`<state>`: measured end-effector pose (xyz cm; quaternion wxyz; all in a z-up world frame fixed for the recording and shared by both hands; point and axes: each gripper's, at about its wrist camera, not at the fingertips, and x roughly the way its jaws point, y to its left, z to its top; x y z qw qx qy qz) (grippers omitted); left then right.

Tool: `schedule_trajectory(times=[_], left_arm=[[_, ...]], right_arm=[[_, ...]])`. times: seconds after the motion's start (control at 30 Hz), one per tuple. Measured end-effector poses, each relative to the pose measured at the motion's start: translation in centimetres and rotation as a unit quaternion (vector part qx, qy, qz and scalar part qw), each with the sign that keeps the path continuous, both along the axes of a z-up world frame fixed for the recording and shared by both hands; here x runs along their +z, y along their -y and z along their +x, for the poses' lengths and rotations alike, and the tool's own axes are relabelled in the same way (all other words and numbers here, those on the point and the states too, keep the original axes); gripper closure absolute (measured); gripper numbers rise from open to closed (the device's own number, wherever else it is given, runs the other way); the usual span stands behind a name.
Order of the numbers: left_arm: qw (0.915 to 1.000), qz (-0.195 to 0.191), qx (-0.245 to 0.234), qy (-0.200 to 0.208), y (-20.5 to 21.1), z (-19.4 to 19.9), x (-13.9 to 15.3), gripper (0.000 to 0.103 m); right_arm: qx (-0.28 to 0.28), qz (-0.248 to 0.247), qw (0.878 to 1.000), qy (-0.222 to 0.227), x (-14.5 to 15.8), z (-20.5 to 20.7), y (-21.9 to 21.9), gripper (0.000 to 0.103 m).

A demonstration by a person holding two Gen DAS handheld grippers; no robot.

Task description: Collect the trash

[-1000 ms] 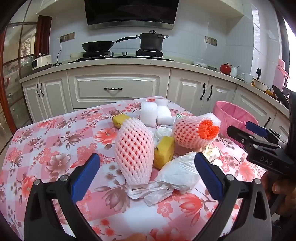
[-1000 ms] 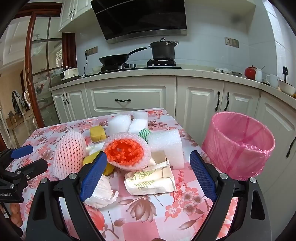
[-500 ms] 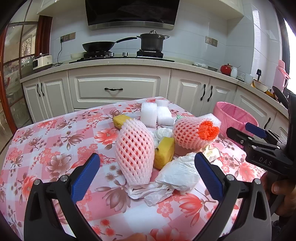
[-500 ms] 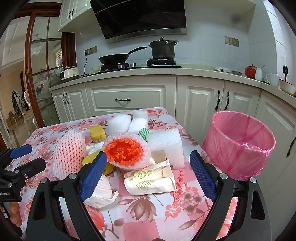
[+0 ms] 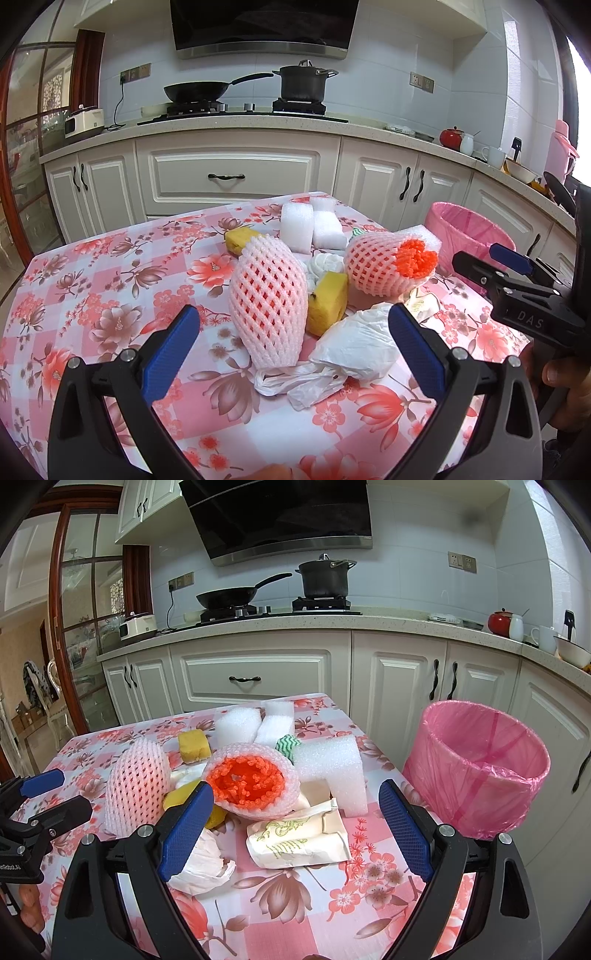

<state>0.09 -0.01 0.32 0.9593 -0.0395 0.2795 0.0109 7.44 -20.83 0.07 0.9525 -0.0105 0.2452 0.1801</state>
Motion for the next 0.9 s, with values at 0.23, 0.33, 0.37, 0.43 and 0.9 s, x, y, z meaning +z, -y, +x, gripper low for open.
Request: schedule_trajectory(times=[0.23, 0.33, 0.37, 0.43, 0.9], left_arm=[[1.0, -0.001, 0.0, 0.0, -0.03, -0.04, -0.05, 0.005], [1.0, -0.001, 0.0, 0.0, -0.03, -0.03, -0.03, 0.005], [1.0, 0.0, 0.0, 0.0, -0.03, -0.05, -0.05, 0.005], [1.0, -0.001, 0.0, 0.001, -0.04, -0.05, -0.05, 0.005], [1.0, -0.001, 0.0, 0.001, -0.05, -0.05, -0.06, 0.005]], right_arm=[[0.001, 0.0, 1.0, -0.001, -0.03, -0.02, 0.09, 0.018], [0.001, 0.0, 1.0, -0.001, -0.02, -0.03, 0.07, 0.018], [0.001, 0.0, 1.0, -0.001, -0.07, 0.01, 0.06, 0.018], [0.001, 0.001, 1.0, -0.001, -0.12, -0.02, 0.07, 0.018], [0.001, 0.001, 1.0, -0.002, -0.16, -0.02, 0.08, 0.018]])
